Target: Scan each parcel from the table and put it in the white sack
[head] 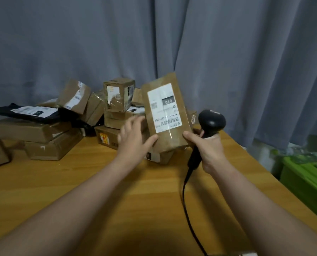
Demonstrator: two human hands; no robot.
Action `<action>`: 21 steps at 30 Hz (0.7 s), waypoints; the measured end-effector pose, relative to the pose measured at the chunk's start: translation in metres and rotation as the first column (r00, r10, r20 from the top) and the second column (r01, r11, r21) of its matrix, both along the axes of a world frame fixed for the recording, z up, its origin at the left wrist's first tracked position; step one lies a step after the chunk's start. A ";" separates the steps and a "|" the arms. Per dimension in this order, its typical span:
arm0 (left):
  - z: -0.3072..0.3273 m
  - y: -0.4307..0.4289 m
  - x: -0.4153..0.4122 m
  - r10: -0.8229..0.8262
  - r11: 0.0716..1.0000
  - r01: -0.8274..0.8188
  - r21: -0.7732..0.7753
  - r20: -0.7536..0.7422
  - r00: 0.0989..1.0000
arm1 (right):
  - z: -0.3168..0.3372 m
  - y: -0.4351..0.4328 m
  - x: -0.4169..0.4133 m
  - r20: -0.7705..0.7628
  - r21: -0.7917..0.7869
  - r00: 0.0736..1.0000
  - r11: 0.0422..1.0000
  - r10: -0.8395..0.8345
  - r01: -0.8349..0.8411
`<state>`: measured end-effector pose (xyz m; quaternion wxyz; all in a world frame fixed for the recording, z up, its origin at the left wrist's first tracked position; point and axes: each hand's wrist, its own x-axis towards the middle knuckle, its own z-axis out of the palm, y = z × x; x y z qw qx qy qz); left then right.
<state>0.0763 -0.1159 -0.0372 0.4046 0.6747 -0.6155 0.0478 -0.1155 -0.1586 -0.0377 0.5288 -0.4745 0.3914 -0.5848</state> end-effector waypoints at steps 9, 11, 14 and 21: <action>0.040 0.126 0.023 -0.080 0.994 0.004 0.105 0.723 0.686 | 0.041 0.113 -0.013 -0.661 -0.223 0.727 0.877 0.184 -0.425; 0.039 0.147 0.027 -0.230 0.943 -0.036 0.331 0.726 0.648 | 0.042 0.133 -0.008 -0.780 -0.180 0.589 0.826 0.211 -0.534; 0.036 0.177 0.032 -0.359 0.787 -0.067 0.613 0.544 0.758 | 0.037 0.155 -0.002 -0.839 -0.118 0.458 0.725 0.292 -0.679; 0.000 0.217 0.043 -0.174 0.886 0.050 0.462 0.229 0.958 | 0.014 0.189 0.011 -0.628 -0.246 0.724 0.810 0.284 -0.532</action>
